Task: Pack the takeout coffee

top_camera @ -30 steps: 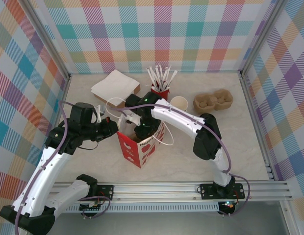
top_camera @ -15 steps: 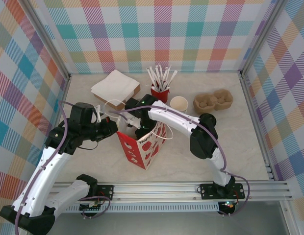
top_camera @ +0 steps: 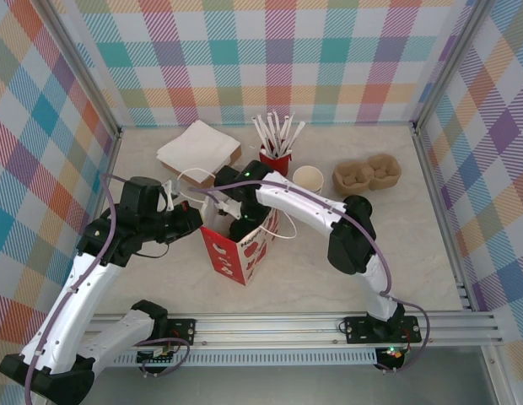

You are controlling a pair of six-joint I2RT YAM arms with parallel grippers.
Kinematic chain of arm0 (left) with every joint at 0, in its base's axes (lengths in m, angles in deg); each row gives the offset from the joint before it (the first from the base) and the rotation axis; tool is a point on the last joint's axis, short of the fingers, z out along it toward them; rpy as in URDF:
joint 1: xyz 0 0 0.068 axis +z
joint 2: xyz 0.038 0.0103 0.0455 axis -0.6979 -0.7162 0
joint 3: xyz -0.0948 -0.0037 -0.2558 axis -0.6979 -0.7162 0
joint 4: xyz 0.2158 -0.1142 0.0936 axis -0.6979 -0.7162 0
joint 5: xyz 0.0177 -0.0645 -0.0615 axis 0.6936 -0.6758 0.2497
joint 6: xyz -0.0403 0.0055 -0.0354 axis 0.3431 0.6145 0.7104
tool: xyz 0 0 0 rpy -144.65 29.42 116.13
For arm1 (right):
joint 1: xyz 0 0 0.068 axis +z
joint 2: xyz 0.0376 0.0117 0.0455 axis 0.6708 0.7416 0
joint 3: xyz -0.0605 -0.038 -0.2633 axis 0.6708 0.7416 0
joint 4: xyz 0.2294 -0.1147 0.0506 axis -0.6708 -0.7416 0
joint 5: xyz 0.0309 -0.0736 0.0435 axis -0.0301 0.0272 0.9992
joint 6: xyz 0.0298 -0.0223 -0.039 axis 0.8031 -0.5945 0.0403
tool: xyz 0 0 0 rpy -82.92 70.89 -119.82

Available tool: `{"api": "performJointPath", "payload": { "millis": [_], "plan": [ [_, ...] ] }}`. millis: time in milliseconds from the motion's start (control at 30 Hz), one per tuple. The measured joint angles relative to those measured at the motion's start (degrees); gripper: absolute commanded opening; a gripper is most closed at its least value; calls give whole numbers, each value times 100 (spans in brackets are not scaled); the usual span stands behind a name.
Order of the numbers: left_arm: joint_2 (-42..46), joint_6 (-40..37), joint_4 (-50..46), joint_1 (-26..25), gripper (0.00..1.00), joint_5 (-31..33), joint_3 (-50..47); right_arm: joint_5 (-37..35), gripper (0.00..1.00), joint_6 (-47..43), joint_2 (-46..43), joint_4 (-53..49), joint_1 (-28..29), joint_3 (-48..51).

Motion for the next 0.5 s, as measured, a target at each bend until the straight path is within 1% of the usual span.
{"api": "performJointPath", "payload": {
  "millis": [100,267,500],
  "plan": [
    [13,0,-2,-22,3,2,0,0,82,136,-129,4,-22,-310],
    [83,7,-2,-55,3,26,-2,7,88,262,-435,-11,-63,-922],
    [243,129,2,-96,4,39,-144,24,92,372,-520,-221,-127,-1746]
  ]
}}
